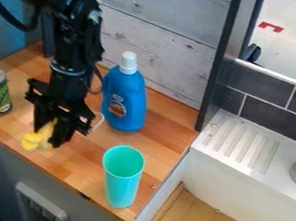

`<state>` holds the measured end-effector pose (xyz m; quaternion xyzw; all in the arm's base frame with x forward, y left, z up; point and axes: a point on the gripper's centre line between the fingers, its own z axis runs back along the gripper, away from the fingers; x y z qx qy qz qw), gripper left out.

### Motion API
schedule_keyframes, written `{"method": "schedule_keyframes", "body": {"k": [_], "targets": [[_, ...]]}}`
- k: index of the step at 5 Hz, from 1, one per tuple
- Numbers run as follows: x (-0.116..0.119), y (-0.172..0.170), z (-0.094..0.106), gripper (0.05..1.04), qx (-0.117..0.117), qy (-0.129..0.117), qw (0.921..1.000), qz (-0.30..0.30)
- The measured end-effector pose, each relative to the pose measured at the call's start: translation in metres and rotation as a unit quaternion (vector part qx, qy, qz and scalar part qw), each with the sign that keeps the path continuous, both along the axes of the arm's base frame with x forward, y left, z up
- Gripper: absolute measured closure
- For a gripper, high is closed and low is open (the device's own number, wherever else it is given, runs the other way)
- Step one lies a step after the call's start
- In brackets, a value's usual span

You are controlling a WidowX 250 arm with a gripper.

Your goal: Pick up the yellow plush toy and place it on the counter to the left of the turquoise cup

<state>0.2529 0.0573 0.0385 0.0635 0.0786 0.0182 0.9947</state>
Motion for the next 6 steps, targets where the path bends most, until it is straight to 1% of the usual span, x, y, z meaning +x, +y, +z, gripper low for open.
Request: {"method": "schedule_keyframes", "body": {"k": [1,2,3,4,5,6], "targets": [[0.000,-0.001,-0.021,0.659,0.003,0.020,0.9998,-0.002],[-0.001,-0.002,-0.029,0.659,0.001,0.008,1.0000,0.000],[-0.002,-0.004,-0.032,0.581,-0.004,0.002,1.0000,-0.005],[-0.004,-0.005,-0.026,0.290,-0.010,-0.014,0.9997,-0.017],[0.005,0.006,0.016,0.075,-0.028,-0.082,0.9960,-0.020],[0.016,0.008,0.048,0.075,-0.054,-0.114,0.9909,-0.047]]}}
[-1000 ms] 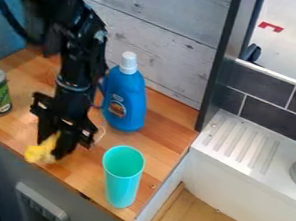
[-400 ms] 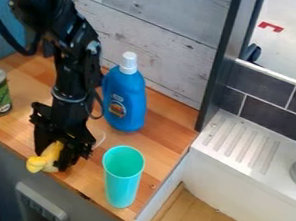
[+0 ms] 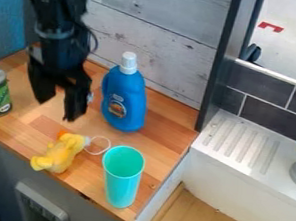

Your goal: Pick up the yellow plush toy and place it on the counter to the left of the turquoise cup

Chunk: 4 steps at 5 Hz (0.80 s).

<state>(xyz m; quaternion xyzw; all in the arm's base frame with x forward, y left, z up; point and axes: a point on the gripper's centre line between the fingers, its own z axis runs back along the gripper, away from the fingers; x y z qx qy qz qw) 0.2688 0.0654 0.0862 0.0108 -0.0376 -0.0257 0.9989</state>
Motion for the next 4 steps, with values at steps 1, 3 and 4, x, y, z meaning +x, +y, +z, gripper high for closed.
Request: {"method": "schedule_keyframes", "body": {"k": [1,3,4], "targets": [[0.012,-0.001,0.044,0.080,-0.027,-0.042,0.9979,-0.042],[0.066,-0.023,0.108,0.081,-0.029,-0.068,0.9874,-0.140],[0.076,-0.042,0.107,0.081,-0.015,-0.054,0.9855,-0.160]]}}
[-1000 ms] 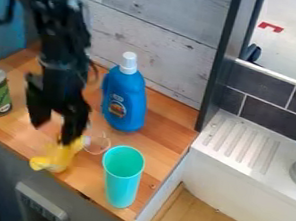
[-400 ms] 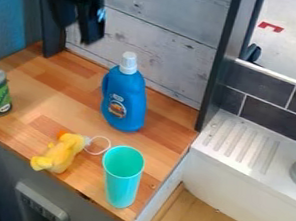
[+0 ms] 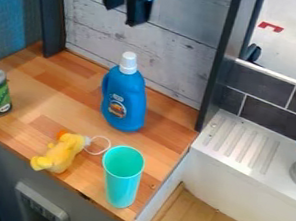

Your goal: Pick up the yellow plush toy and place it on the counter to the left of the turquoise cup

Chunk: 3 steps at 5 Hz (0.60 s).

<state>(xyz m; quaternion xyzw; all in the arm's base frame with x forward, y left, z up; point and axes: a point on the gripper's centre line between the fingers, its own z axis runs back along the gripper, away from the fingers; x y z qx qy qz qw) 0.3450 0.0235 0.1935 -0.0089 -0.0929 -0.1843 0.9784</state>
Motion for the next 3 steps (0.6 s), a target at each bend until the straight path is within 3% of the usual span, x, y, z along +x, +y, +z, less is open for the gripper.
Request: {"method": "schedule_keyframes", "body": {"k": [1,2,3], "targets": [[0.000,-0.007,-0.005,0.081,0.013,0.011,0.9998,0.003],[-0.006,0.000,-0.021,0.081,0.029,0.063,0.9973,0.026],[-0.007,0.000,-0.022,0.081,0.030,0.068,0.9969,0.028]]}}
